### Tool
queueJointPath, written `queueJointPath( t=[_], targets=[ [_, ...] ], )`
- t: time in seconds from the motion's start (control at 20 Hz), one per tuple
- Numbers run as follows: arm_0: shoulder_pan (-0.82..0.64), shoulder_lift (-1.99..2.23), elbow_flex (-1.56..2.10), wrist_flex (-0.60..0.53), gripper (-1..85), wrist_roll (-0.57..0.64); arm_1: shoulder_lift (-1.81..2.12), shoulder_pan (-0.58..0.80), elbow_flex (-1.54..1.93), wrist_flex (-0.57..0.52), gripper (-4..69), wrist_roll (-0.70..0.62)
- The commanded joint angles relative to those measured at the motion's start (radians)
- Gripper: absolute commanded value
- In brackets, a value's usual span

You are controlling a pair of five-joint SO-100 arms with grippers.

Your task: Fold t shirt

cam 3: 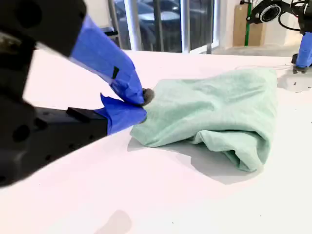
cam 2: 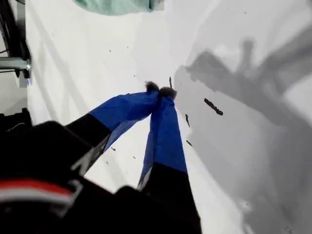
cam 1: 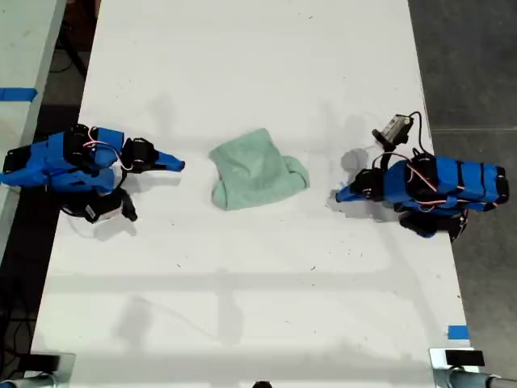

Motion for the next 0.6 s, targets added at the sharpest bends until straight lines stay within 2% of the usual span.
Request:
queueJointPath(
  t=[0.0,0.25,0.35,0.45,0.55],
  targets=[
    [0.012,0.009,0.002,0.006,-0.2,-0.017,0.015,-0.005,0.054,0.014,-0.2,0.063],
    [0.012,0.009,0.002,0.012,-0.1,-0.032,0.015,-0.005,0.054,0.02,-0.7,0.06],
    [0.034,0.011,0.003,0.064,-0.1,-0.15,0.015,0.002,0.04,0.034,-2.1,0.054],
    [0.057,0.017,0.0,0.057,-0.1,-0.152,0.015,0.003,0.037,0.078,-2.6,0.101],
    [0.103,0.017,-0.002,0.054,-0.1,-0.235,0.015,-0.025,0.048,0.094,-2.4,0.149]
  ],
)
